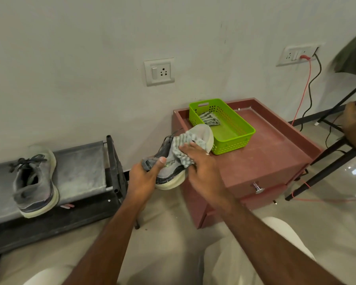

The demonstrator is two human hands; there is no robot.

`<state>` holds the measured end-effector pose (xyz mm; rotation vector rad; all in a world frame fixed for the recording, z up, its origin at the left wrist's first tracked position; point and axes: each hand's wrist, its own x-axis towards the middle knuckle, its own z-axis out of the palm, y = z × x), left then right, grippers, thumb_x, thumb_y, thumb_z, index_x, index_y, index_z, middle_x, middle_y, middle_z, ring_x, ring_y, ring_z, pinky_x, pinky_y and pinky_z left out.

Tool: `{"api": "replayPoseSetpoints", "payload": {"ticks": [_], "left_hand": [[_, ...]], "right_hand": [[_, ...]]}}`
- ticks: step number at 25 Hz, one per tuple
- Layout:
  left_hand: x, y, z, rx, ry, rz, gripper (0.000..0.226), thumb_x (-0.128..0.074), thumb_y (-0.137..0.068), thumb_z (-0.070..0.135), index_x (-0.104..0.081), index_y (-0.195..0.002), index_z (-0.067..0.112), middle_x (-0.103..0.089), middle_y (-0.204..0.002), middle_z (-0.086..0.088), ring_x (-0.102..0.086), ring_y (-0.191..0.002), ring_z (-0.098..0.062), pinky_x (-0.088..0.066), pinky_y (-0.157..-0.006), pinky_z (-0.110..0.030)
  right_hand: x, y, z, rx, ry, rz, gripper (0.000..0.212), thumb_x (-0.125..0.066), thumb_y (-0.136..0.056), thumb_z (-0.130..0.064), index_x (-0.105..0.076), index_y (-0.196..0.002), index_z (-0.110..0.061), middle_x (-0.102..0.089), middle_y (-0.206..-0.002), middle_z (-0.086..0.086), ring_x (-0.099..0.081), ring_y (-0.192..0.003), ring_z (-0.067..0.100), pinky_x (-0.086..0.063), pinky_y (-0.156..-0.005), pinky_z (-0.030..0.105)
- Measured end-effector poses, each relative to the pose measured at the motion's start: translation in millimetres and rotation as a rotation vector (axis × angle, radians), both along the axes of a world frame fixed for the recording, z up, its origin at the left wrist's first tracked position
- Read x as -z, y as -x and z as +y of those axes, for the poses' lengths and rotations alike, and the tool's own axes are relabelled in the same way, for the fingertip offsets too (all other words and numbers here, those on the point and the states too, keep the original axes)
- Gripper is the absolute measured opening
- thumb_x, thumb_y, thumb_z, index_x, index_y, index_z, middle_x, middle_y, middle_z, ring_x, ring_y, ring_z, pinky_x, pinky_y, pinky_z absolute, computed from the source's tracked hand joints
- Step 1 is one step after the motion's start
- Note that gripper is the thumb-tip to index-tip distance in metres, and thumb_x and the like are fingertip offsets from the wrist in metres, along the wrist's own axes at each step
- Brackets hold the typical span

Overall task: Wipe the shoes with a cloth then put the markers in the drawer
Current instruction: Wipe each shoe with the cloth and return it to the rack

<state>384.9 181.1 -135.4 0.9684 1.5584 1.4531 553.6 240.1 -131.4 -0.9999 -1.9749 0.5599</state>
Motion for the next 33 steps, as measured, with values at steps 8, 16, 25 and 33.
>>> {"api": "replayPoseSetpoints", "payload": {"ticks": [8,16,25,33], "left_hand": [[-0.3,6.7,-9.3,0.044,-0.026,0.126,0.028,-0.062,-0.098,0.039,-0.078,-0.101,0.016,-0.076,-0.075,0.004,-0.068,-0.062,0.001,-0.050,-0.058,-0.017],[1.5,15.6,-15.4,0.005,-0.036,0.182,0.022,-0.064,-0.097,0.039,-0.078,-0.093,0.023,-0.080,-0.085,0.005,-0.076,-0.081,-0.009,-0.059,-0.074,-0.027],[2.9,16.3,-17.8,0.009,0.015,0.190,0.032,-0.059,-0.100,0.042,-0.078,-0.094,0.017,-0.080,-0.084,0.002,-0.076,-0.079,-0.012,-0.055,-0.065,-0.026],[5.0,19.1,-14.2,-0.017,-0.013,0.251,0.037,-0.061,-0.097,0.047,-0.077,-0.089,0.014,-0.078,-0.081,-0.005,-0.076,-0.079,-0.024,-0.062,-0.076,-0.049]], "right_hand": [[-4.9,-14.1,22.3,-0.058,-0.173,-0.316,0.044,-0.050,-0.074,-0.004,-0.074,-0.112,-0.007,-0.071,-0.116,0.013,-0.063,-0.113,0.029,-0.039,-0.102,0.027],[-2.5,-6.6,-7.0,-0.114,-0.006,-0.141,0.055,-0.040,-0.073,-0.008,-0.073,-0.118,-0.009,-0.070,-0.122,0.009,-0.060,-0.121,0.020,-0.042,-0.110,0.033],[-6.6,-22.2,41.9,0.013,-0.088,-0.358,0.057,-0.033,-0.075,-0.027,-0.075,-0.109,-0.008,-0.071,-0.113,0.015,-0.064,-0.111,0.032,-0.039,-0.100,0.028],[-0.5,2.7,-13.9,-0.186,-0.041,-0.107,0.055,-0.048,-0.068,0.004,-0.072,-0.116,-0.008,-0.072,-0.116,0.006,-0.063,-0.113,0.022,-0.047,-0.102,0.034]]}}
